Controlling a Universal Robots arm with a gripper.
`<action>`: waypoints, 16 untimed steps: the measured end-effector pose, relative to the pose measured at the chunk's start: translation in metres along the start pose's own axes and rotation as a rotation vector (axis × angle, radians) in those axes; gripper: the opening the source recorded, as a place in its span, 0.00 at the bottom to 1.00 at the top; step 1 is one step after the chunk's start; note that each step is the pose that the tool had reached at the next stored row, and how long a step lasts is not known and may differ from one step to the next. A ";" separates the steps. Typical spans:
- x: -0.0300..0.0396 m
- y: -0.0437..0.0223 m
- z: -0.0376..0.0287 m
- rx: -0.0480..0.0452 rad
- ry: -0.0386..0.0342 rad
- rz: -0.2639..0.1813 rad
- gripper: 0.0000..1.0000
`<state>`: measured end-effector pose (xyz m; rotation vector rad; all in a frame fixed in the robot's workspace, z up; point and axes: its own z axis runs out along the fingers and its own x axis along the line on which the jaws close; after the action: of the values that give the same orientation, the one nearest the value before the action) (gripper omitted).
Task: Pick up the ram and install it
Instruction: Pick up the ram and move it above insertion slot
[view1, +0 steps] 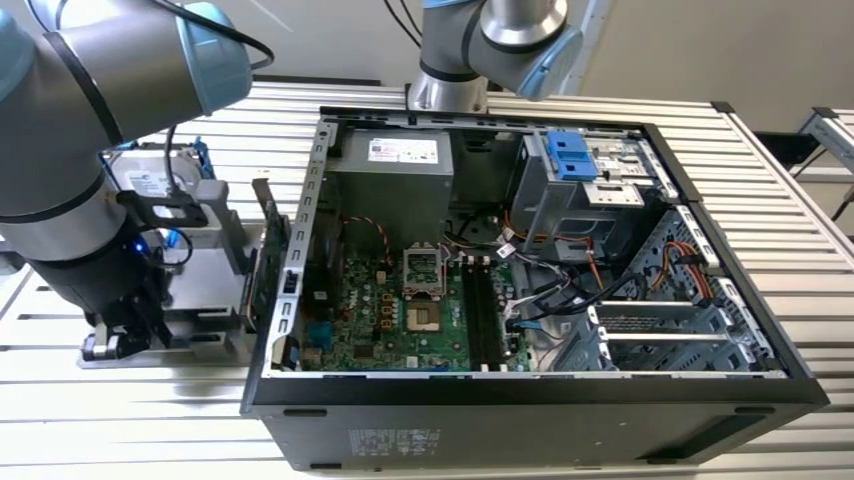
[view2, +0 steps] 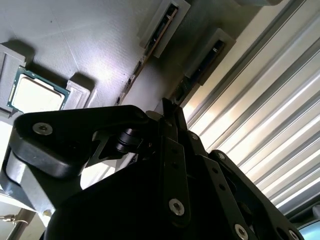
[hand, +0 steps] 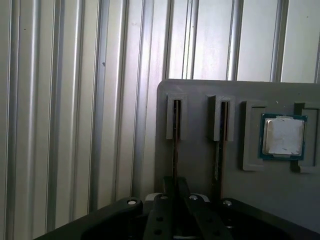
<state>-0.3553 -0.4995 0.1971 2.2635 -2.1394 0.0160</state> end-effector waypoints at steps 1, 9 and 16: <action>0.0000 0.0000 -0.0007 0.0001 -0.0001 0.000 0.00; 0.0002 0.0001 -0.0076 0.0001 -0.0001 0.000 0.00; 0.0003 0.0002 -0.0132 0.0001 -0.0001 0.000 0.00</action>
<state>-0.3553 -0.4995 0.2103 2.2636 -2.1395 0.0160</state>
